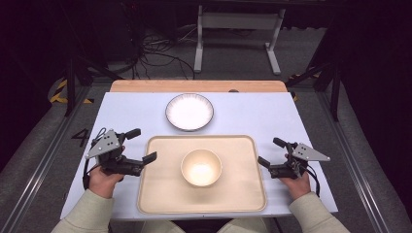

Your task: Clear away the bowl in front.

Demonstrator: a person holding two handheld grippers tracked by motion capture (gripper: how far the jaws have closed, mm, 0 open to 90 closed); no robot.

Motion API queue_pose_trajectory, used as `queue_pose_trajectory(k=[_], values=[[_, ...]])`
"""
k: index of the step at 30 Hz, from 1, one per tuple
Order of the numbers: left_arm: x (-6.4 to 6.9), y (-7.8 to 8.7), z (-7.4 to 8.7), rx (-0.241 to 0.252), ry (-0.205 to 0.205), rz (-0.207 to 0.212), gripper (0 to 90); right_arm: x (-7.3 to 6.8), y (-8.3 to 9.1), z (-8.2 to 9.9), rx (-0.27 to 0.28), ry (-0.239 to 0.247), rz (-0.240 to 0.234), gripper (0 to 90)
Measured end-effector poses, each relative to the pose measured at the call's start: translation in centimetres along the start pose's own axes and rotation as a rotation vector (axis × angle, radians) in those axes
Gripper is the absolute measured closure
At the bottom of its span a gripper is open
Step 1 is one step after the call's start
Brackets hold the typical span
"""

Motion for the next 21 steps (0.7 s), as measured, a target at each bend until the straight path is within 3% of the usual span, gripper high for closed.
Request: queue_pose_trajectory(k=[5, 7, 10, 19, 21], values=[[-0.7, 0.6, 1.2, -0.003, 0.026, -0.019, 0.6, 0.0, 0.0, 0.0, 0.002, -0.002, 0.001, 0.1], [-0.9, 0.8, 1.6, -0.002, 0.011, -0.044, 0.7, 0.0, 0.1, 0.0, 0.001, -0.002, 0.001, 0.1], [-1.1, 1.0, 2.3, -0.010, 0.020, -0.059, 0.6, 0.0, 0.1, 0.0, 0.001, -0.001, 0.003, 0.0], [-2.3, 1.1, 4.9, -0.064, 0.054, -0.081, 0.7, -0.1, 0.2, -0.1, 0.009, 0.006, 0.002, 0.0], [-2.4, 0.9, 5.4, -0.097, 0.060, -0.066, 2.5, -0.1, 0.3, -0.1, 0.009, 0.004, 0.002, 0.0]])
Point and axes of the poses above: each handheld gripper's, and its own axes: y roughly backward along the jaws, z roughly out of its underside, x roughly to its right, the point moved 2 cm from there along -y, roughly forward along the jaws, and after that the axes turned 12 degrees about -z, right-handed, at the moved point
